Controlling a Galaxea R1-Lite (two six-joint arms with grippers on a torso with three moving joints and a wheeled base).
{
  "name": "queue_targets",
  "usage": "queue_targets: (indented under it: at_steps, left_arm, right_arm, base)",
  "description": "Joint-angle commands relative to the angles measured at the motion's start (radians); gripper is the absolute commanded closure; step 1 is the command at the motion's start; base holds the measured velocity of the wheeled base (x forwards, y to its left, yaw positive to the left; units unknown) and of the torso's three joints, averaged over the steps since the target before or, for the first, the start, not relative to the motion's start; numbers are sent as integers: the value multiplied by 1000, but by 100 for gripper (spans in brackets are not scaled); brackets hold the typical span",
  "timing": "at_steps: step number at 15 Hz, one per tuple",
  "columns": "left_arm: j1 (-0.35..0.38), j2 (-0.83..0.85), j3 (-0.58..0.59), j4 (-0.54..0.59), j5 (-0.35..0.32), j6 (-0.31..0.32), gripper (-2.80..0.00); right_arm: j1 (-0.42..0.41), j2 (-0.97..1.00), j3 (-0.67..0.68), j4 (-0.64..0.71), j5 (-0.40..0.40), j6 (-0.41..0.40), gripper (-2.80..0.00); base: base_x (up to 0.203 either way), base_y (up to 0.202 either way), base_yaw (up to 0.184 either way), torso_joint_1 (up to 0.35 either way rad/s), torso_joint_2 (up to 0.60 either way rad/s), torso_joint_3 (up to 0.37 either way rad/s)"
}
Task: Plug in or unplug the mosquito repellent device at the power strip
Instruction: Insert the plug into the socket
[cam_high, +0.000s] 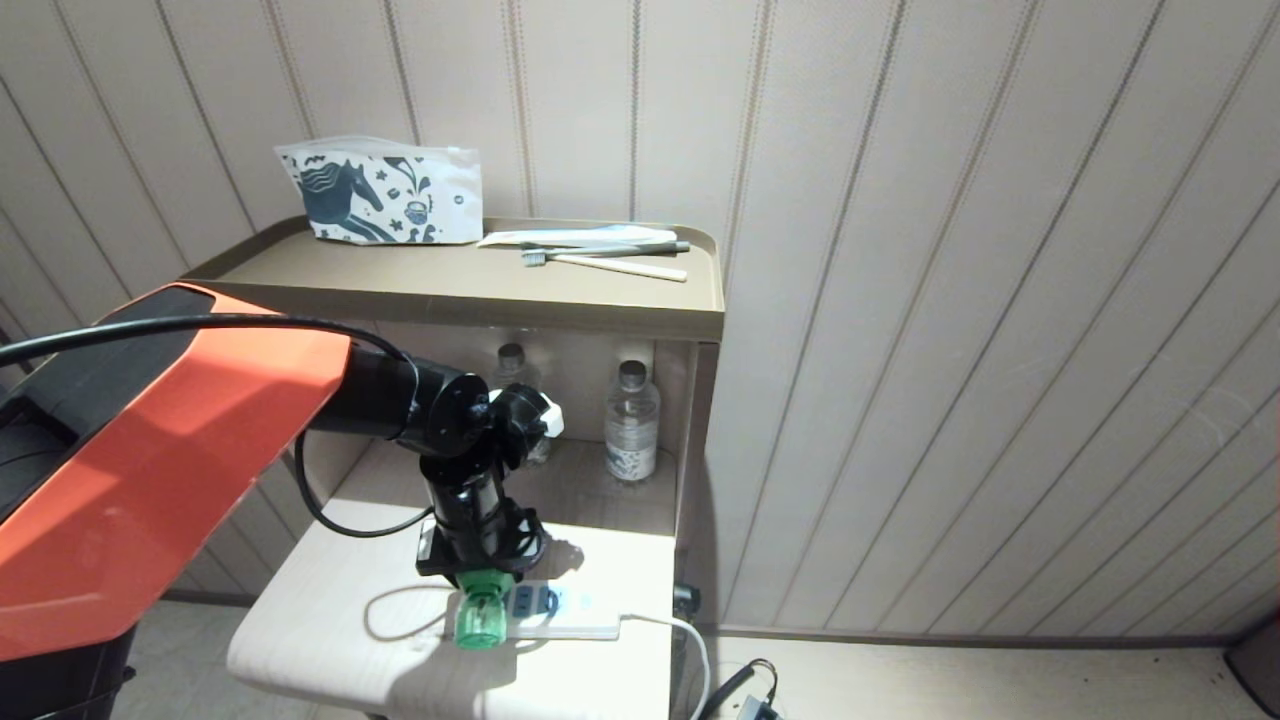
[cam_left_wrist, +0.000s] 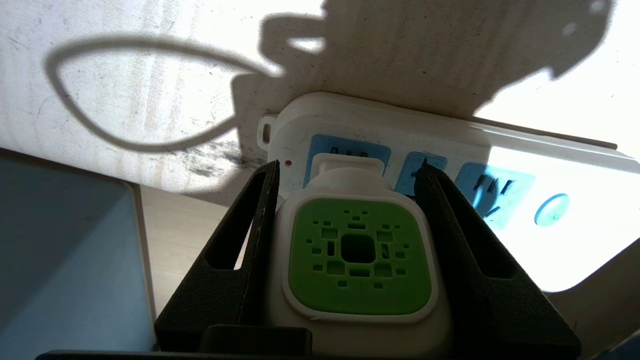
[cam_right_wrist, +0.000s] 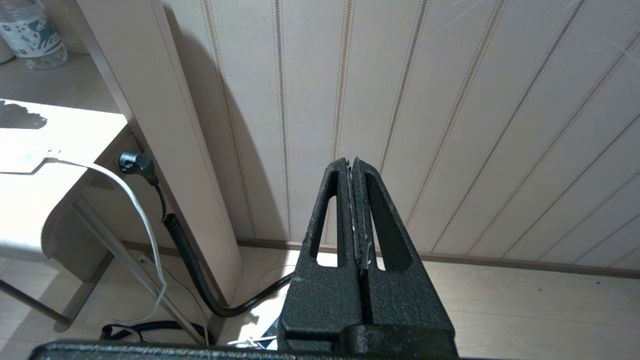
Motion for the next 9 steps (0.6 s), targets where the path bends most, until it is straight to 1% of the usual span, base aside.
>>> queue_targets:
  at_steps: [1, 9]
  left_arm:
    - [0, -4, 2, 3, 2, -4, 0]
    - [0, -8, 5, 3, 2, -4, 0]
  right_arm:
    - [0, -1, 0, 0, 0, 0, 0]
    - [0, -1, 0, 0, 0, 0, 0]
  base:
    - [0, 0, 0, 0, 0, 0]
    - [0, 0, 0, 0, 0, 0]
